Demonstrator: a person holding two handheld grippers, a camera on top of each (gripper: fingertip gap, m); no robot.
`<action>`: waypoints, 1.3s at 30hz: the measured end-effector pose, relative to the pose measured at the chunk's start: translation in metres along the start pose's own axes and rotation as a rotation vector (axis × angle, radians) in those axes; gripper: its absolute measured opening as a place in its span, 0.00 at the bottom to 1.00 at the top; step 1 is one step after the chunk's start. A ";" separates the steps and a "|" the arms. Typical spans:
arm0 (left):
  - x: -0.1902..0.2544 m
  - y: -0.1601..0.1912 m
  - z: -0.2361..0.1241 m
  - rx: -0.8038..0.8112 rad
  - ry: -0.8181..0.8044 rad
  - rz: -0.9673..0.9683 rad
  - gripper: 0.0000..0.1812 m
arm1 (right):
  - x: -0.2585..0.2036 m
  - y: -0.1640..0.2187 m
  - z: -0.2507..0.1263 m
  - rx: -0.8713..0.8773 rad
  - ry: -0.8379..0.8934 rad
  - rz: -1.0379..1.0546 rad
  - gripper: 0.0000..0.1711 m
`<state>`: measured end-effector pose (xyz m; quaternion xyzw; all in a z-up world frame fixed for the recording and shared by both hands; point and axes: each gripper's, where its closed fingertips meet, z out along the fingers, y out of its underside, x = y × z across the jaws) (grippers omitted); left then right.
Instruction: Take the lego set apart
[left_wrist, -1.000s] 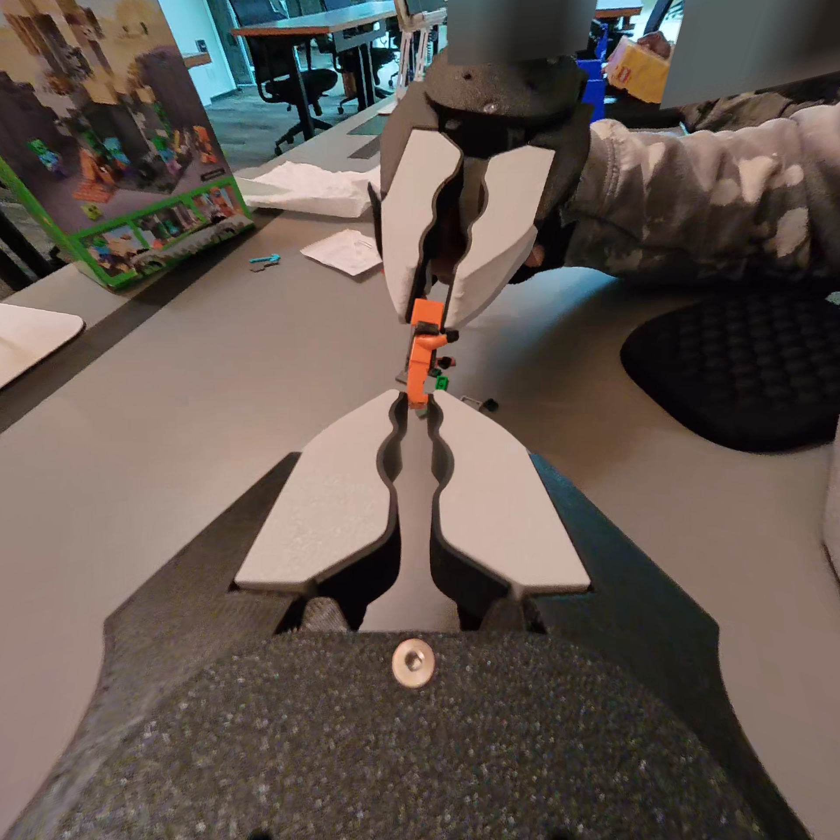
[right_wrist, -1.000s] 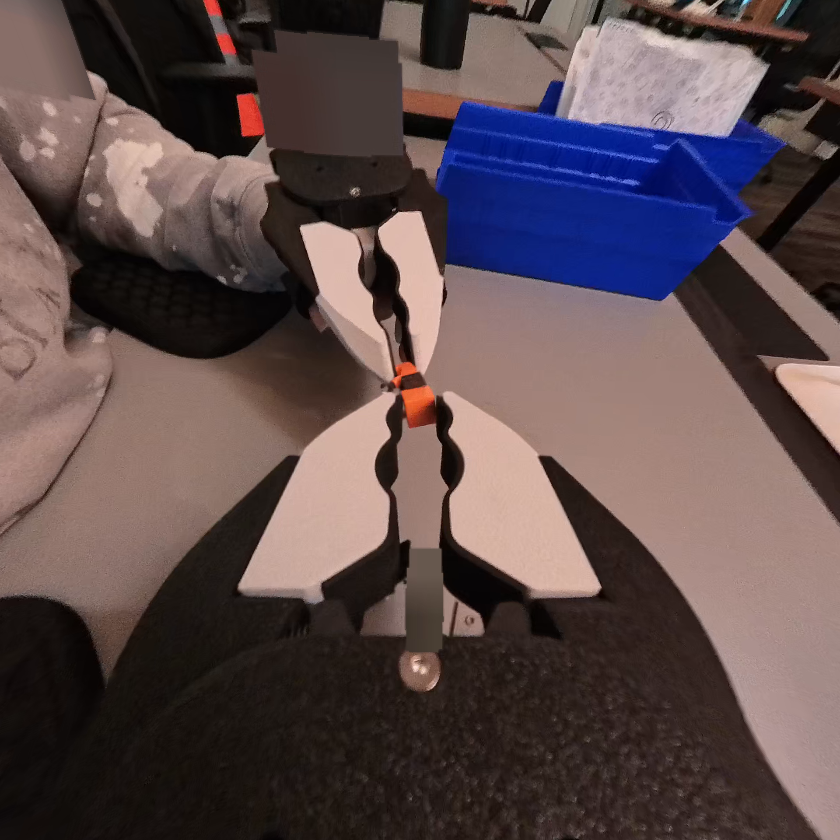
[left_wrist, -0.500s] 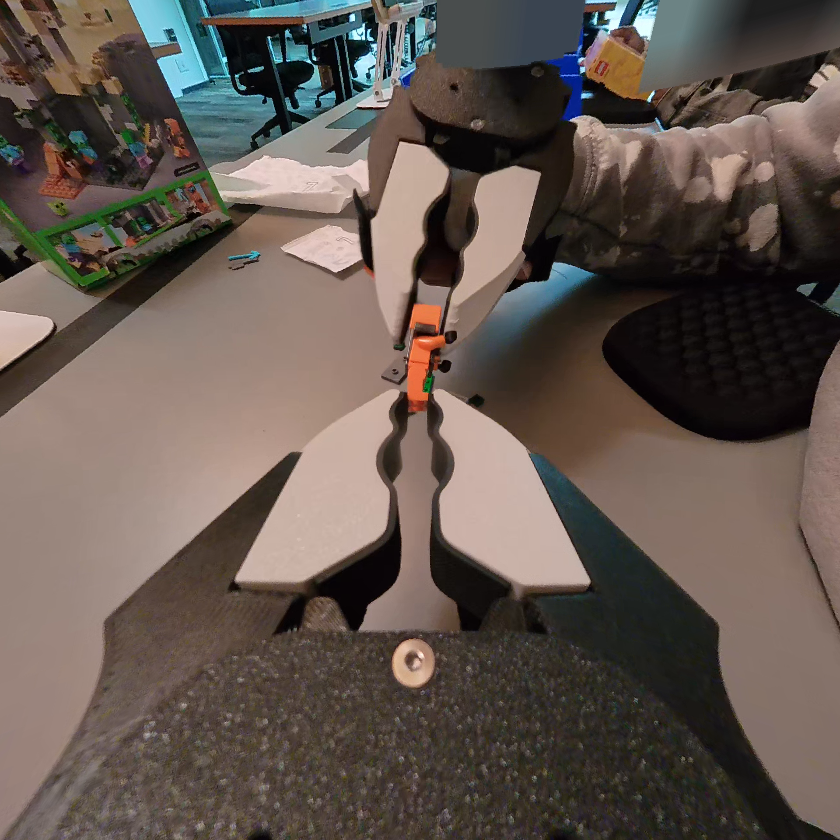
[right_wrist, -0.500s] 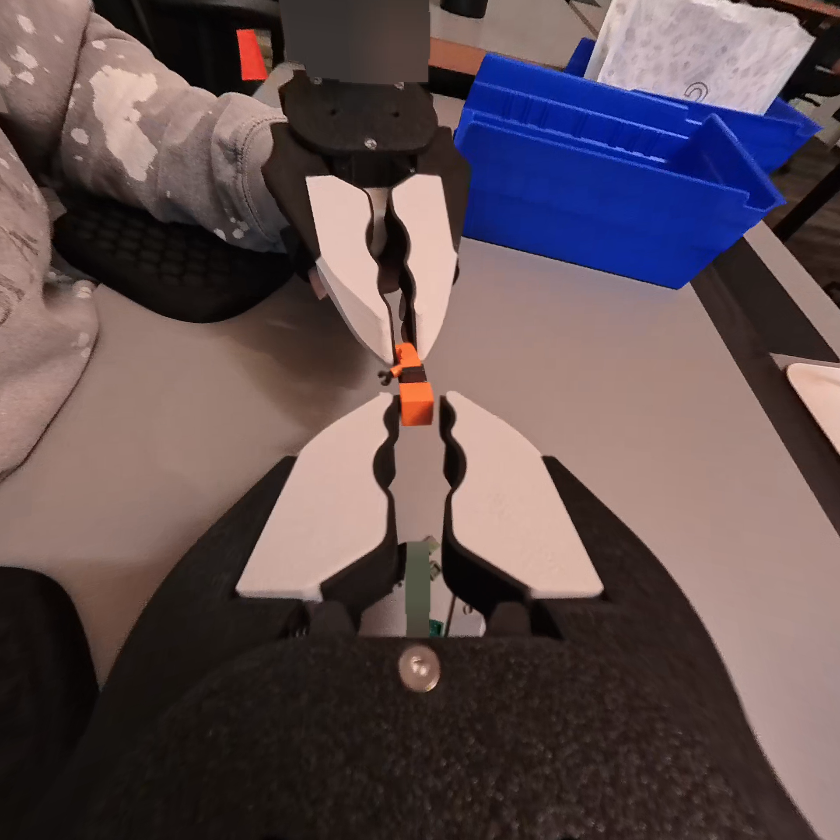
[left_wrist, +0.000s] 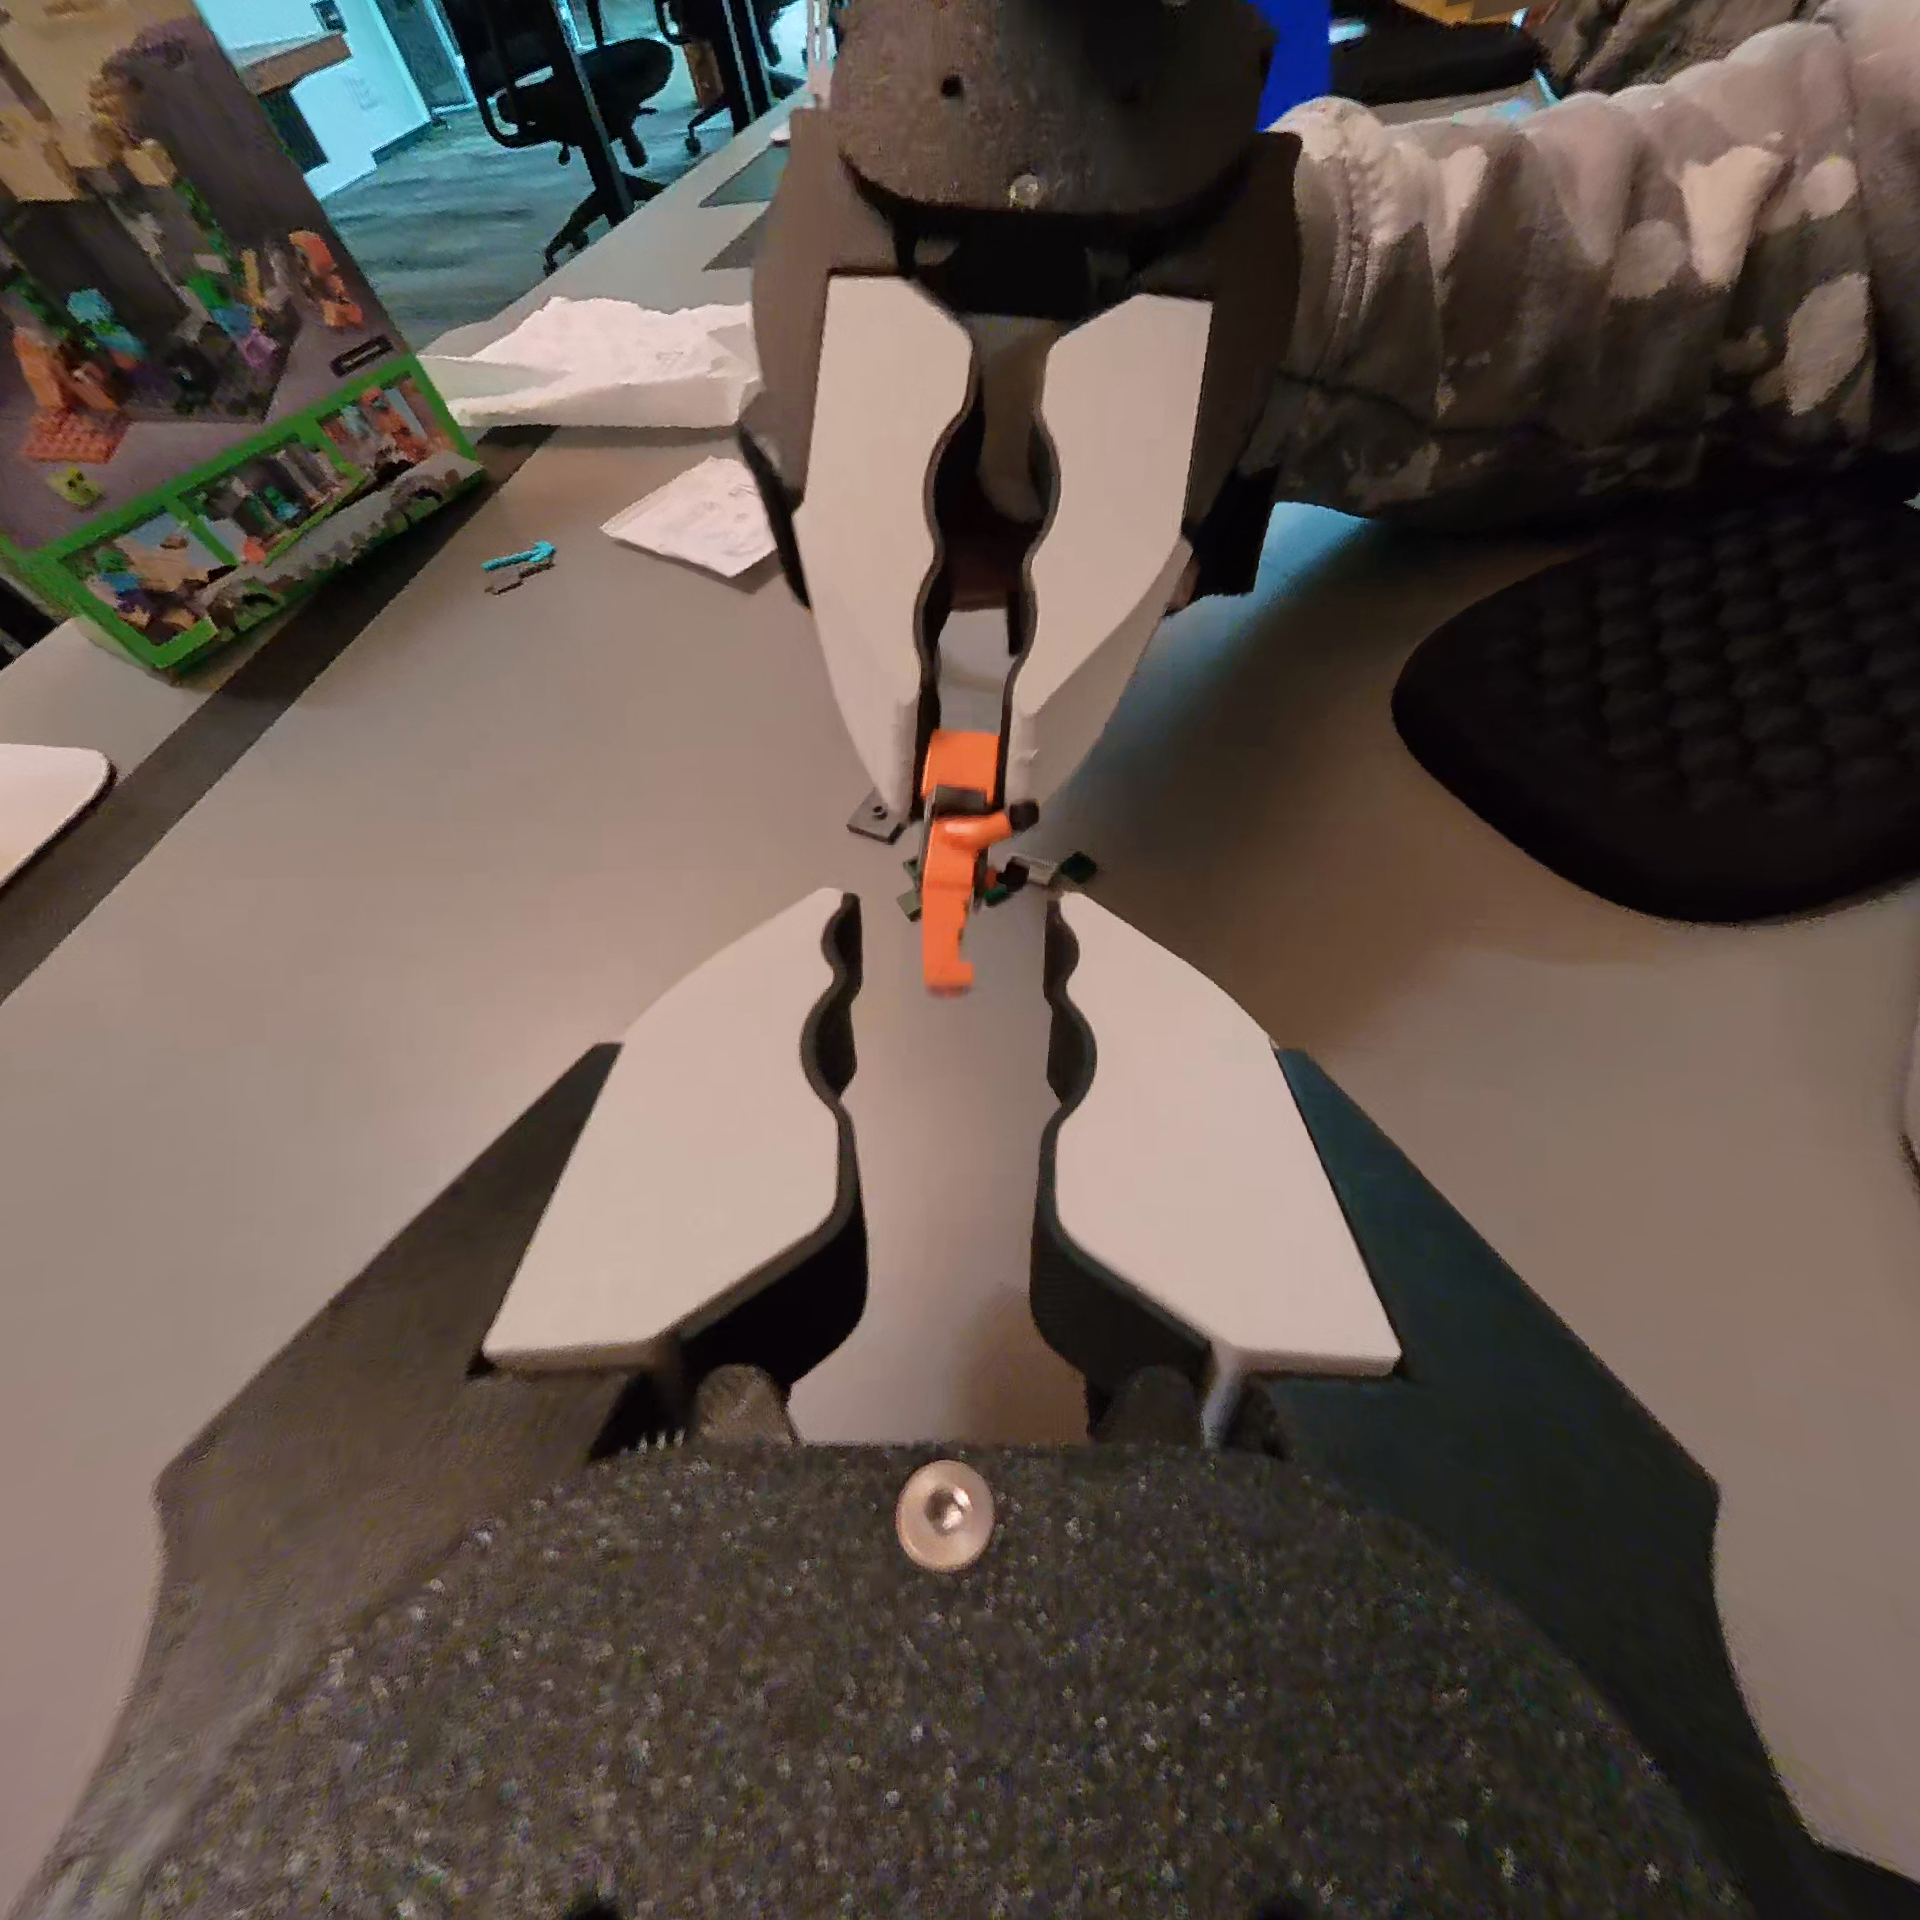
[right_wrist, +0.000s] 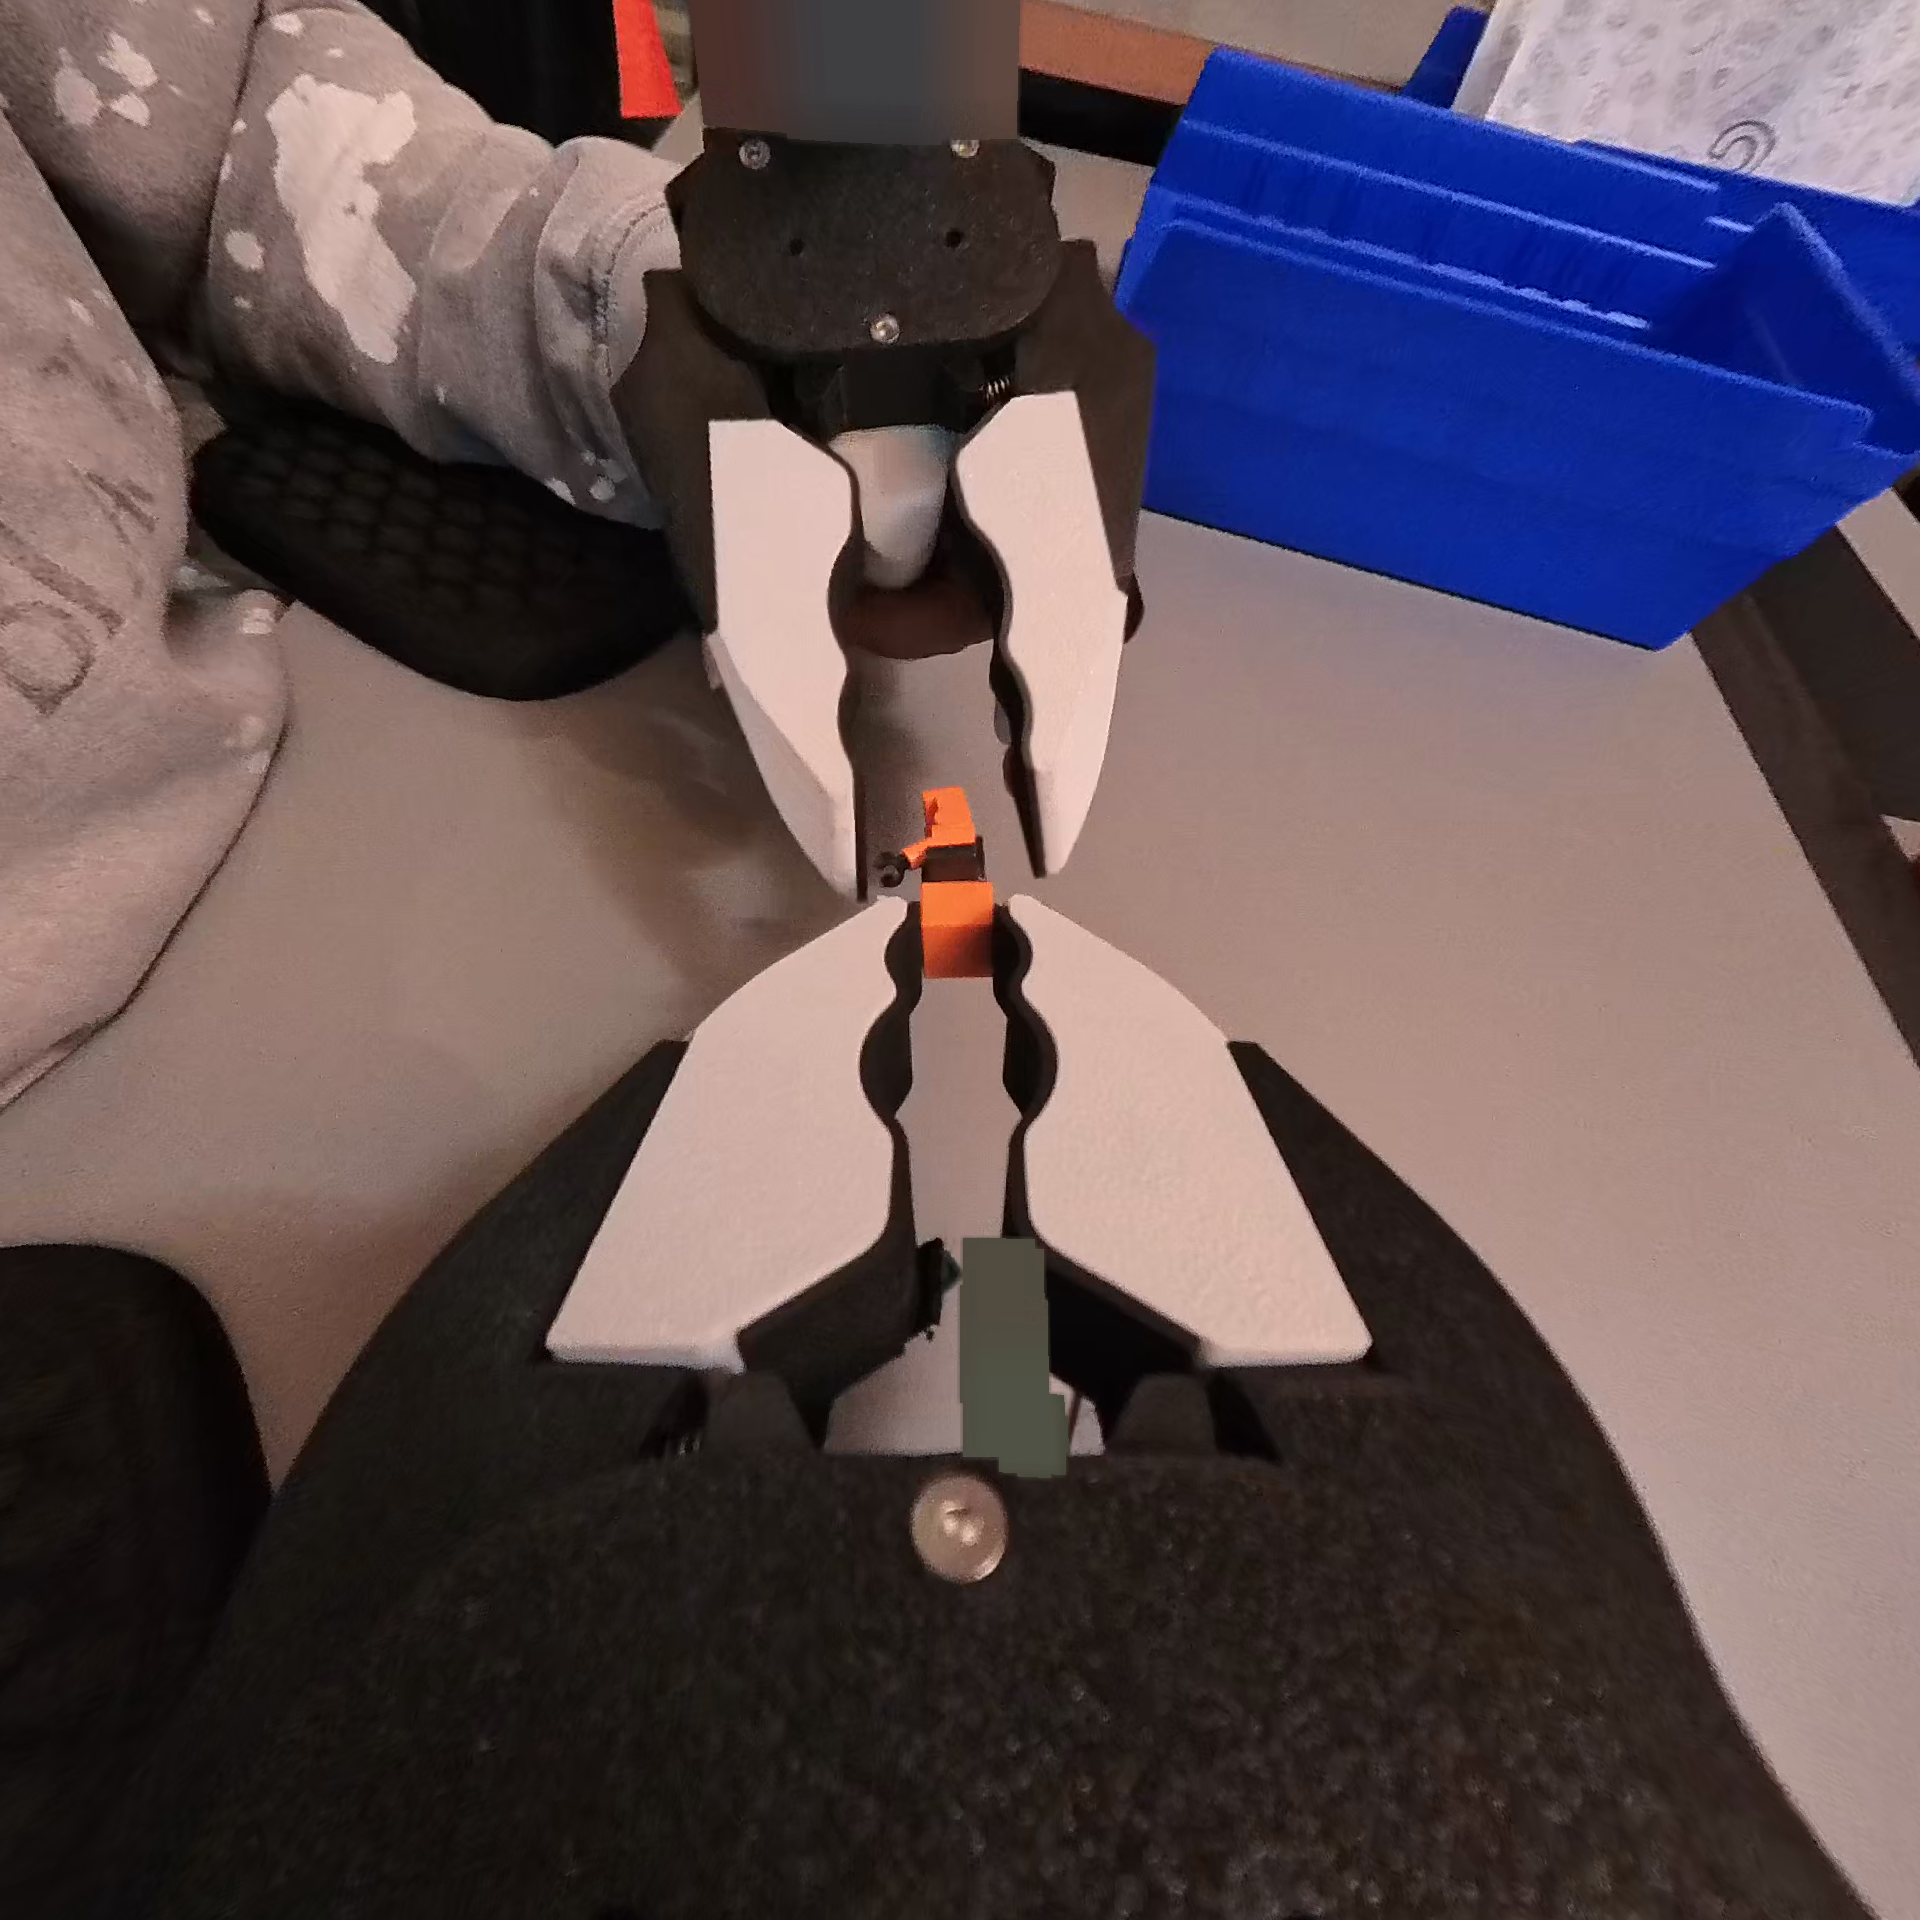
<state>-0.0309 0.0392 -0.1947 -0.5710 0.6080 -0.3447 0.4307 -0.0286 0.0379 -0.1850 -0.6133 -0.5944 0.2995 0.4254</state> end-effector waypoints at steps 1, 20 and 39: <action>0.002 0.000 0.002 -0.005 0.003 0.007 0.17 | -0.003 0.000 0.003 -0.006 -0.007 -0.006 0.07; 0.009 -0.019 0.000 0.039 0.058 -0.052 0.05 | -0.007 -0.017 -0.018 0.049 -0.068 -0.016 0.07; -0.003 -0.023 -0.011 0.102 0.055 -0.154 0.05 | 0.009 -0.035 -0.043 0.137 -0.038 0.007 0.07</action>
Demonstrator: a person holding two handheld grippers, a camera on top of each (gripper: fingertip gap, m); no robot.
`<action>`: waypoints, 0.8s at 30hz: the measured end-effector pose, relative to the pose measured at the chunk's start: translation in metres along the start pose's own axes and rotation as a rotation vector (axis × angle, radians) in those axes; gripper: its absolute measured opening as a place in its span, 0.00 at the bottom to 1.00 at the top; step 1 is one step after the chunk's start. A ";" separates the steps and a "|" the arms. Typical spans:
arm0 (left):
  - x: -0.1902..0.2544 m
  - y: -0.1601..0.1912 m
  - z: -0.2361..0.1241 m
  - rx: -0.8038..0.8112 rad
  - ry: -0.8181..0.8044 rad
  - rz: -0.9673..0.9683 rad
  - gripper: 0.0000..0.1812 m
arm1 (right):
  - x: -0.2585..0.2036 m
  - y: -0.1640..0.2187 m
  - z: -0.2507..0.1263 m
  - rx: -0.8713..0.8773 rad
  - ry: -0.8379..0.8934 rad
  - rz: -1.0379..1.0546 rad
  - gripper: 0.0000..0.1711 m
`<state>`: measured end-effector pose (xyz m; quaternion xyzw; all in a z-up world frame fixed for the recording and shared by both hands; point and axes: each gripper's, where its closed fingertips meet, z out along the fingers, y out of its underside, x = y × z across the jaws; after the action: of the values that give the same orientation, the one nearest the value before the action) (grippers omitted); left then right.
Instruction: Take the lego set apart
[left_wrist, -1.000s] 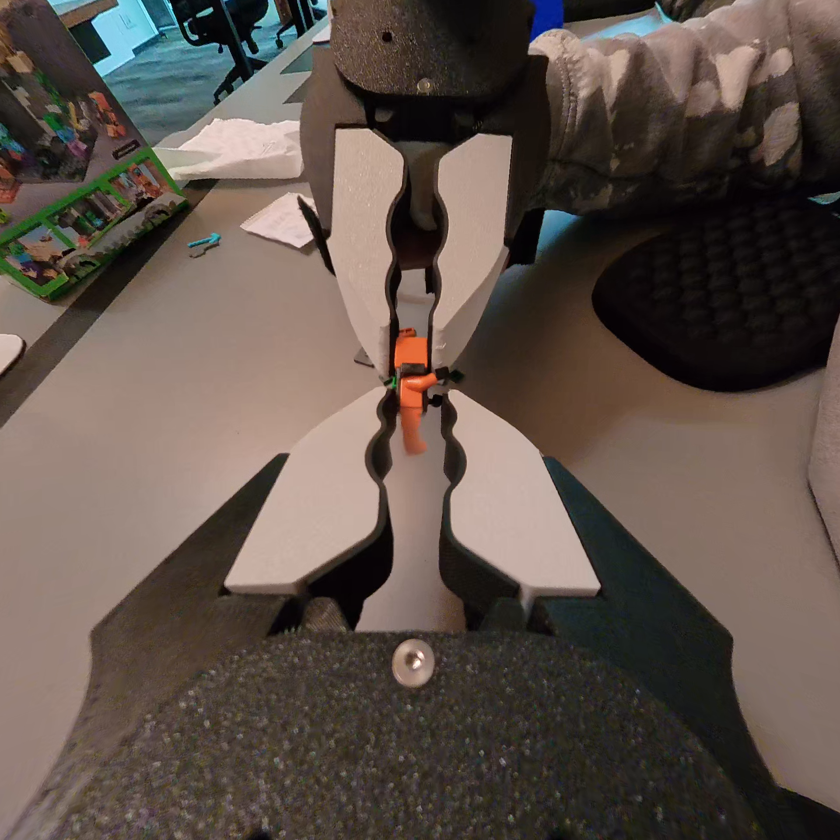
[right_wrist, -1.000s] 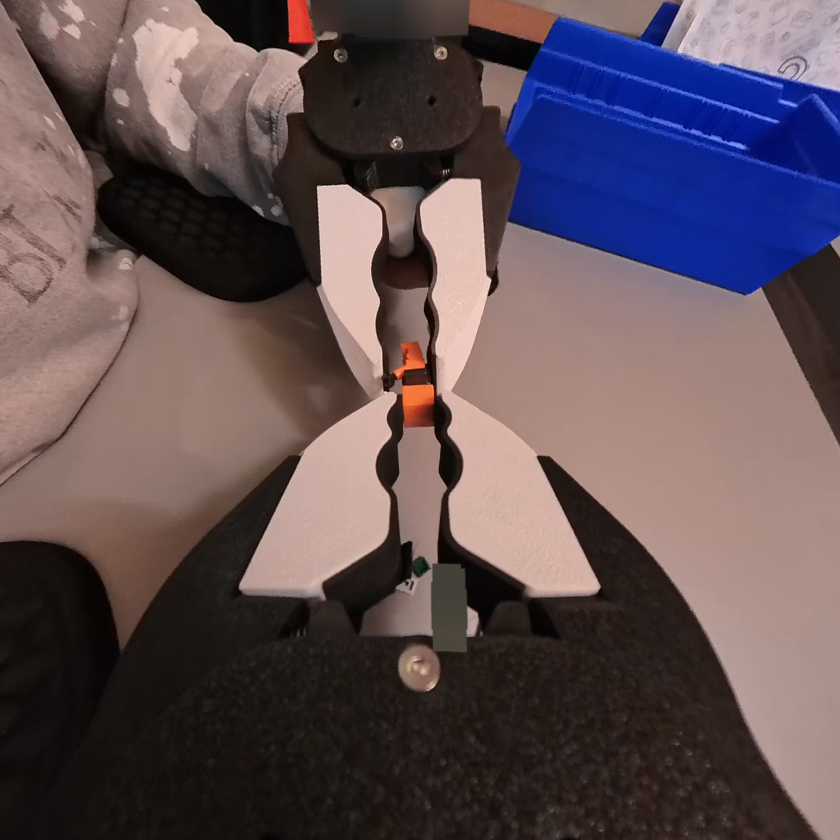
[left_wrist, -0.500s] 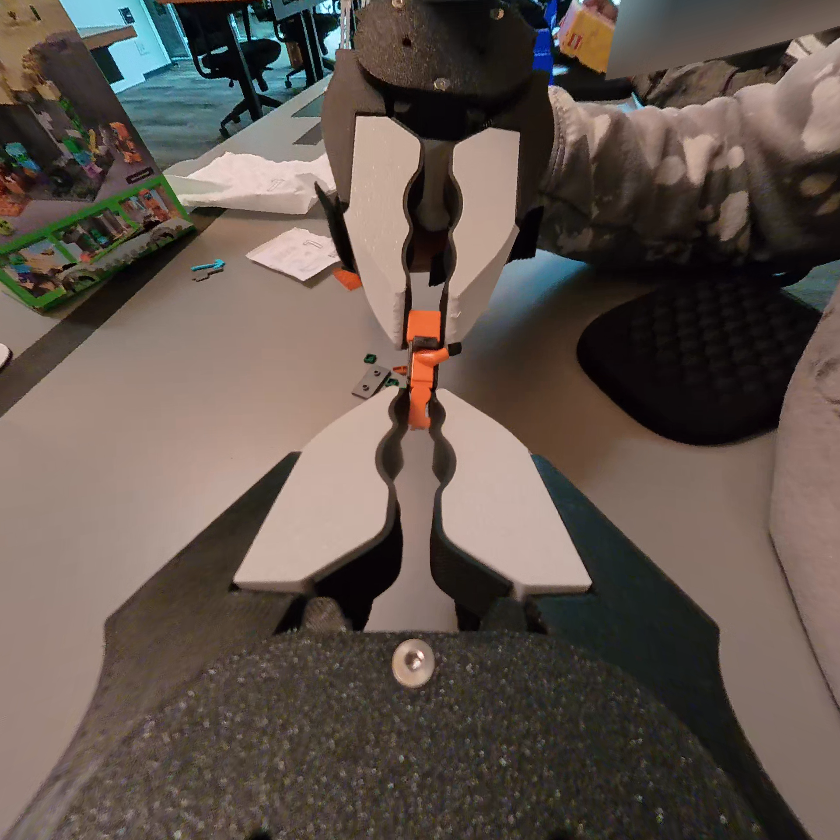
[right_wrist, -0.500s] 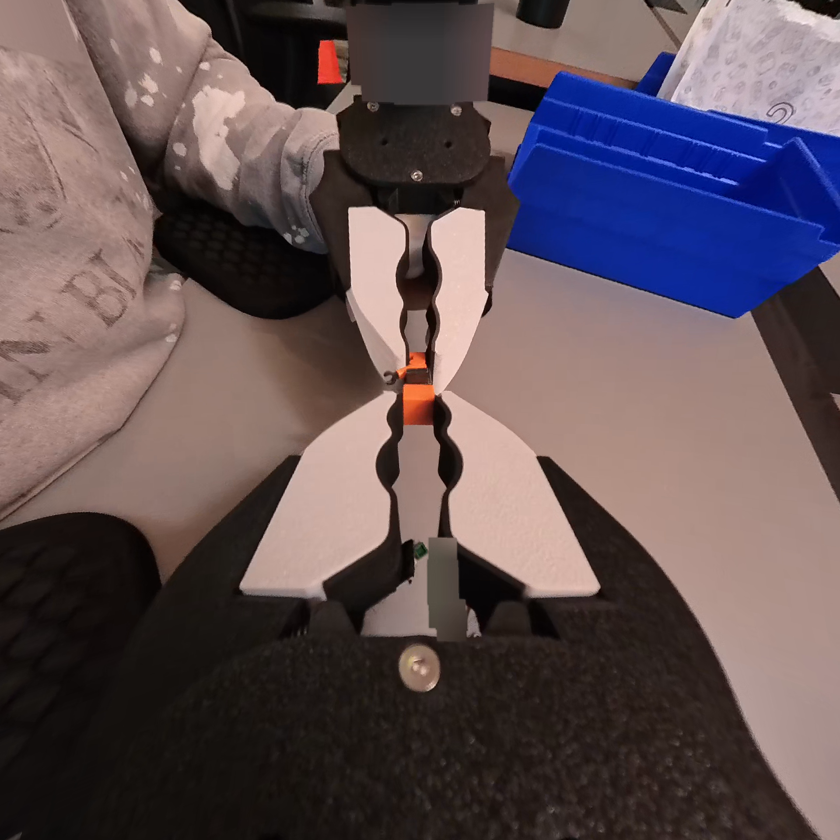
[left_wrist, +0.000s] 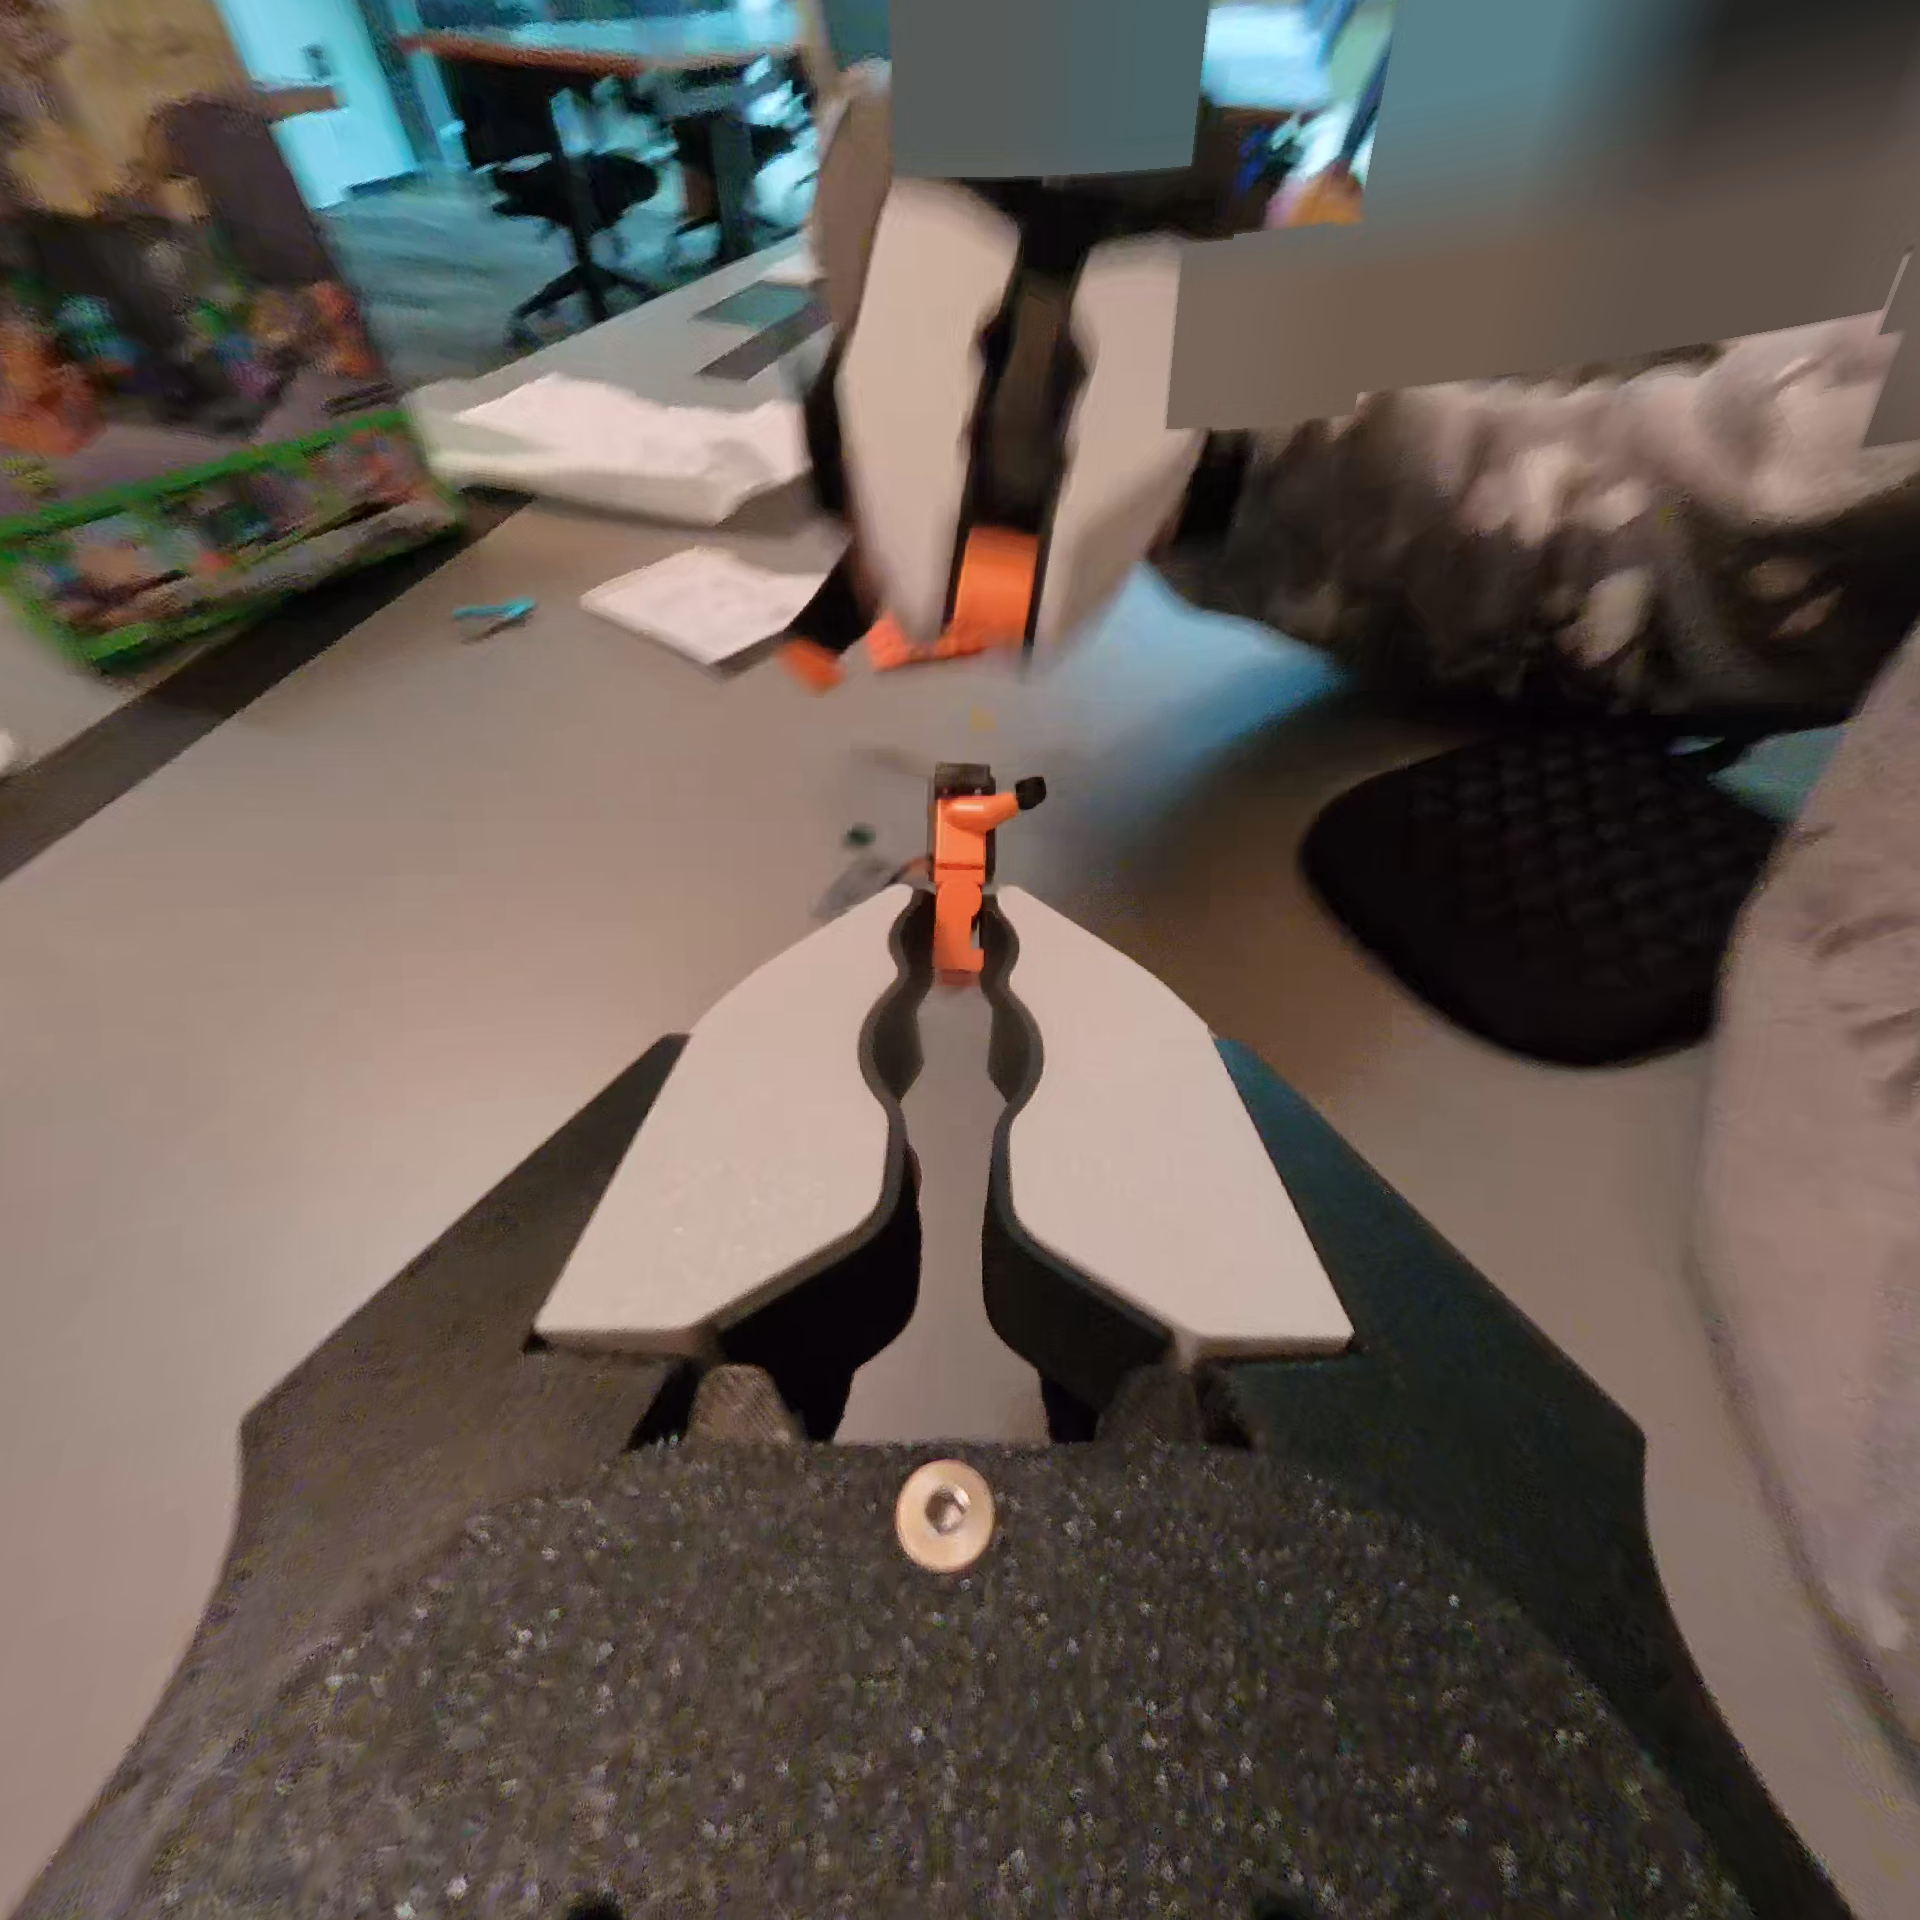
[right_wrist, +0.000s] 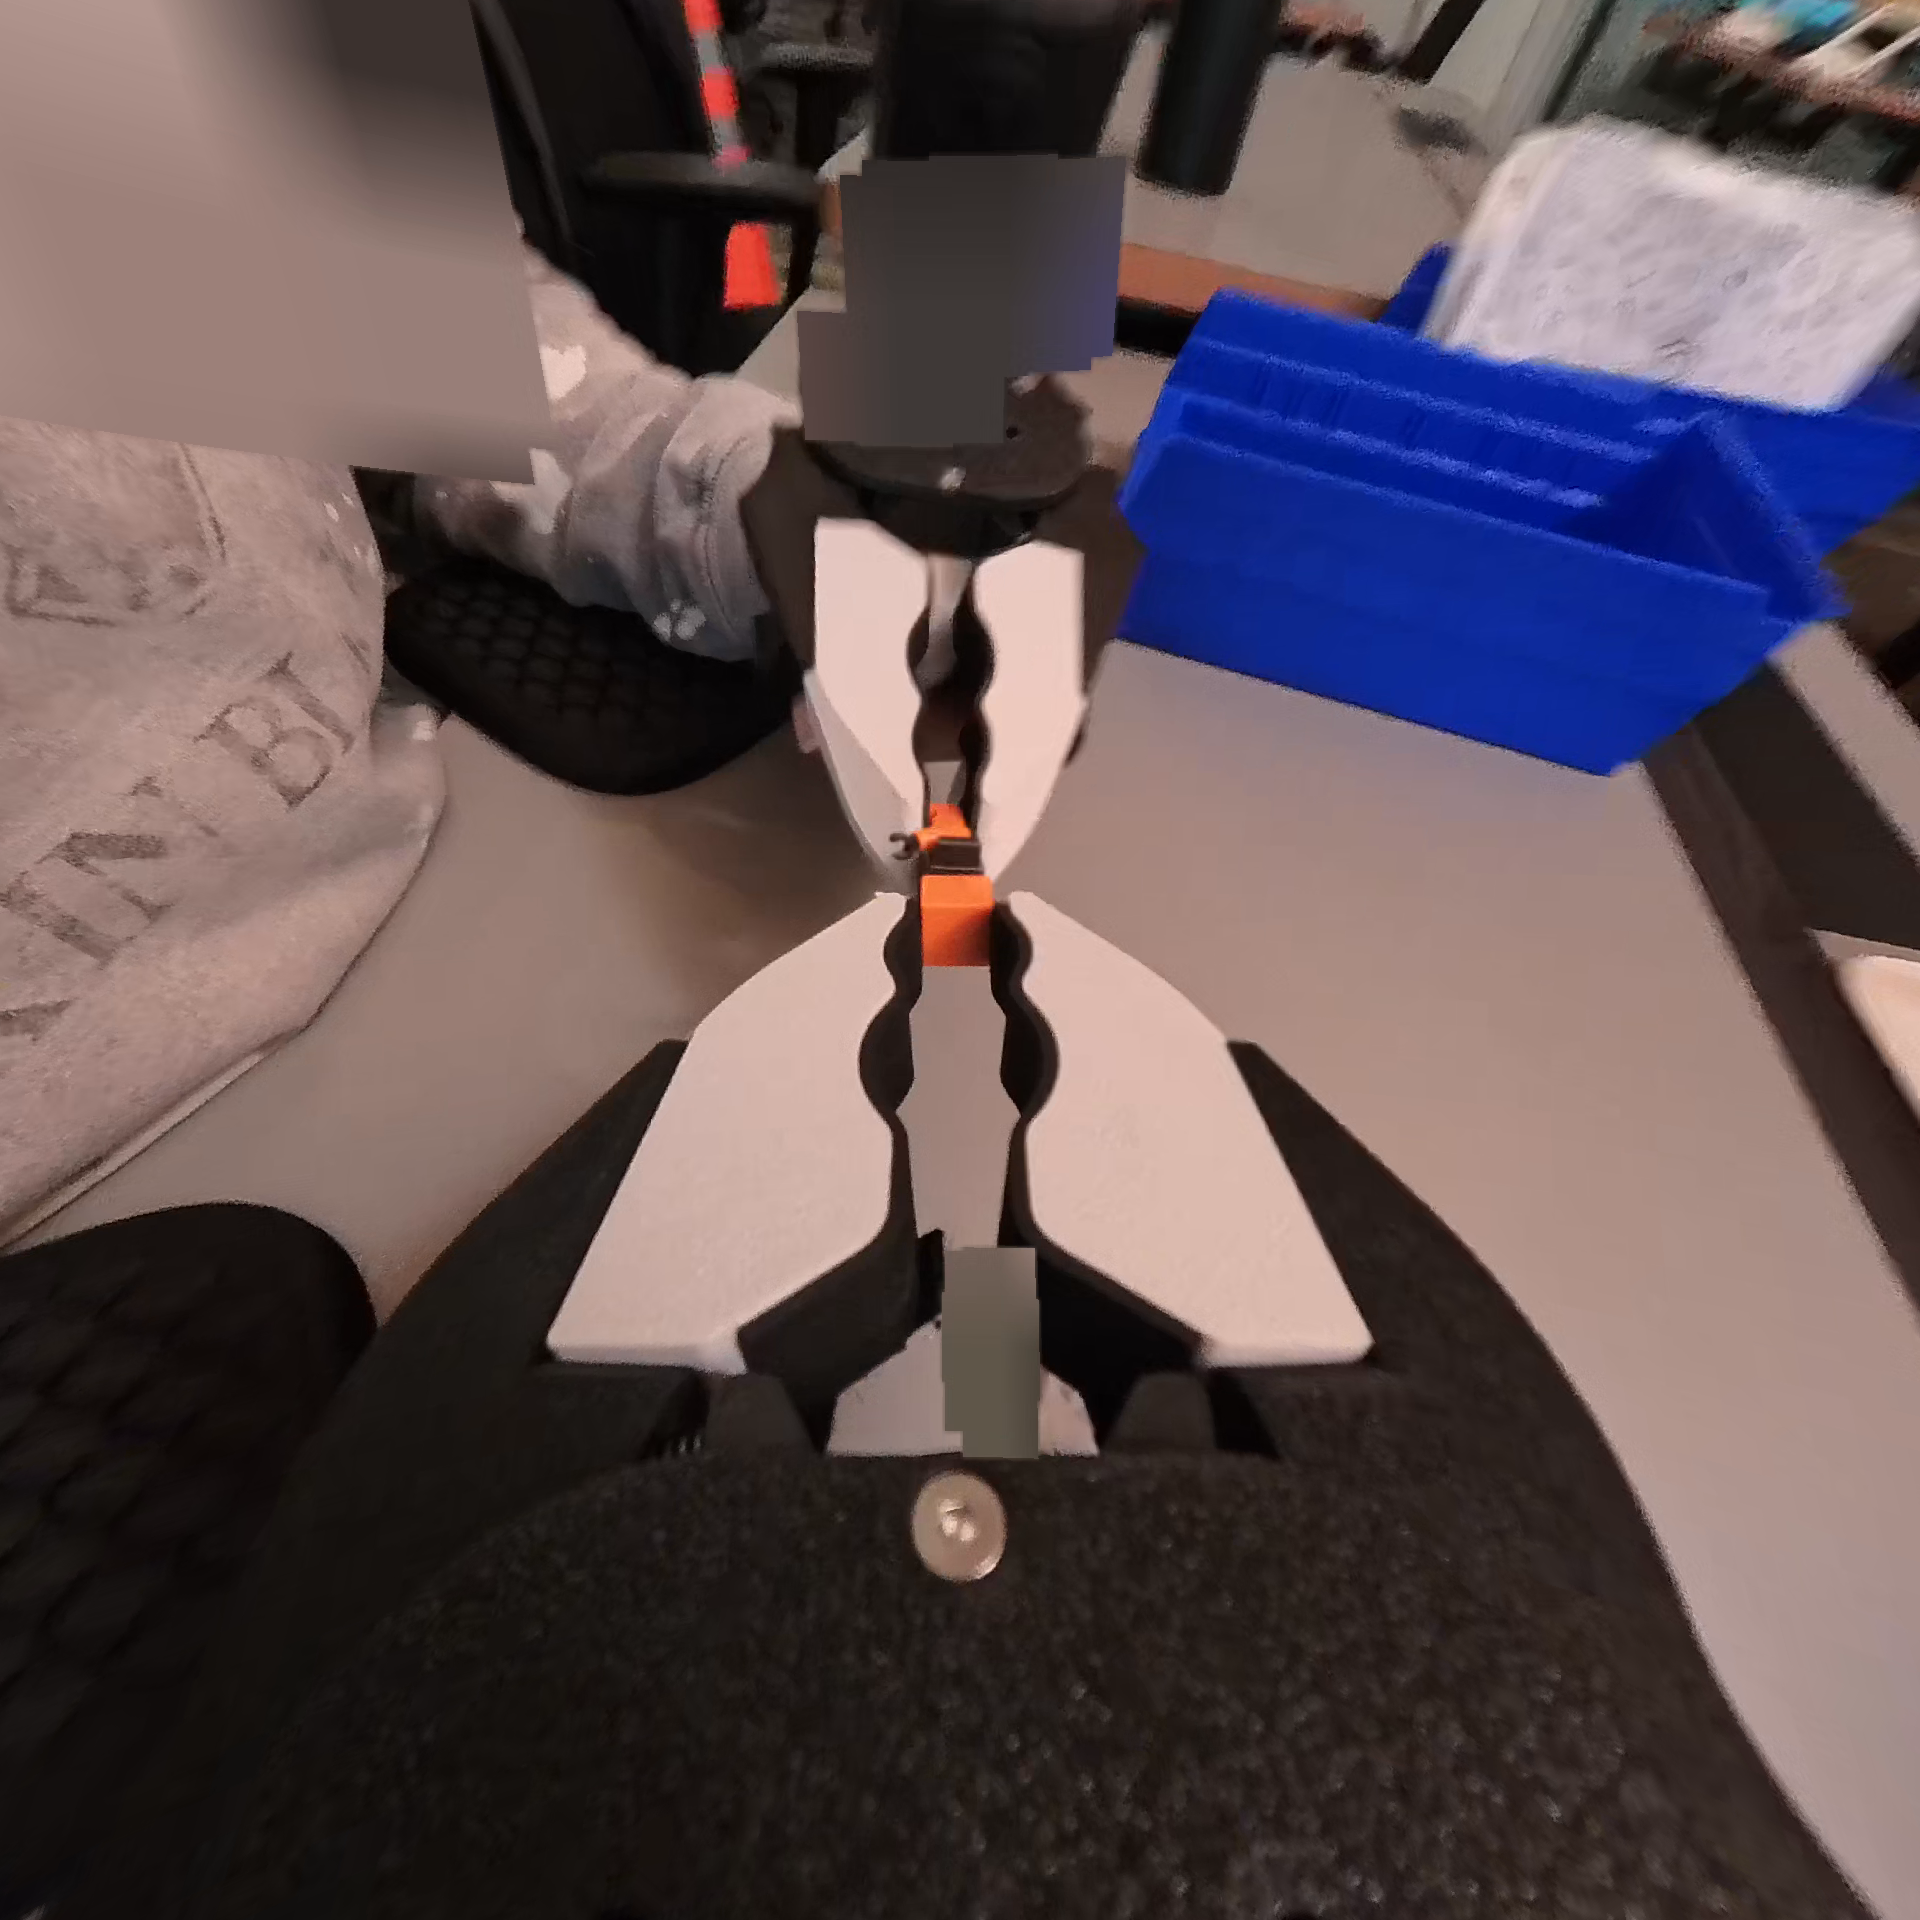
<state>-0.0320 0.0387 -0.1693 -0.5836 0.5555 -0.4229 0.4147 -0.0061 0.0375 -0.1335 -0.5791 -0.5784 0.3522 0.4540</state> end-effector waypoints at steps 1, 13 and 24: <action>-0.012 0.009 -0.010 -0.007 -0.038 -0.014 0.05 | 0.011 -0.008 -0.021 0.061 0.038 0.031 0.07; -0.013 0.004 0.003 0.032 -0.015 -0.120 0.05 | 0.044 0.041 -0.025 -0.111 0.172 0.068 0.07; -0.030 0.029 0.002 -0.055 -0.088 -0.169 0.05 | 0.036 0.107 0.028 -0.390 0.132 0.098 0.07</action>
<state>-0.0392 0.0676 -0.1987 -0.6577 0.4969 -0.4147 0.3853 0.0083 0.0850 -0.2389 -0.7052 -0.5757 0.2168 0.3526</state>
